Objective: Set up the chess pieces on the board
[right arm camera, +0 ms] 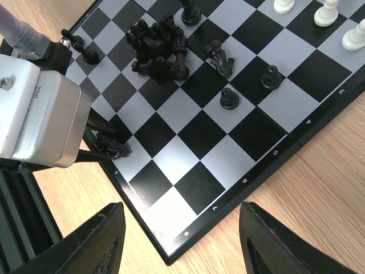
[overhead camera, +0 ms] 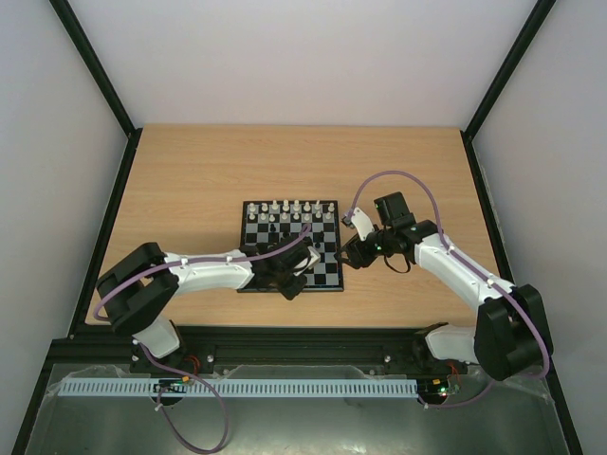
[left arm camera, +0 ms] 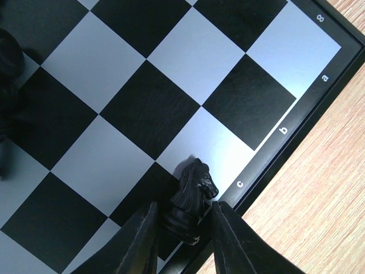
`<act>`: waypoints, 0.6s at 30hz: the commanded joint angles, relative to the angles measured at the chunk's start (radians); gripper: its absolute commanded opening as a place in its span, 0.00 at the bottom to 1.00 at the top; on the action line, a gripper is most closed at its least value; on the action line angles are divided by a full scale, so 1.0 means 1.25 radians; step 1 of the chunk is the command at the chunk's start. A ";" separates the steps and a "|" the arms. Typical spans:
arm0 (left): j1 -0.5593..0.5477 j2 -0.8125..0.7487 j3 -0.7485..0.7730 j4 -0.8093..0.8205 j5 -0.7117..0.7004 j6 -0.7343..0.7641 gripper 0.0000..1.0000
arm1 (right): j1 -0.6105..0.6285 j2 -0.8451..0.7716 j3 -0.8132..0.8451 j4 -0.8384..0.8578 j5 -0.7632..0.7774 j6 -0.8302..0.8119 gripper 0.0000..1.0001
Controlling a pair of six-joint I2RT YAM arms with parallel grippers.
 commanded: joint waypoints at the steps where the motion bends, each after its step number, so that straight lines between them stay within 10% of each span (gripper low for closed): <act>1: -0.008 0.008 -0.026 -0.074 0.000 -0.007 0.27 | -0.002 0.011 -0.005 -0.027 -0.018 -0.010 0.57; 18: -0.014 -0.019 -0.041 -0.050 0.005 -0.026 0.15 | -0.002 0.030 0.013 -0.027 -0.037 0.023 0.56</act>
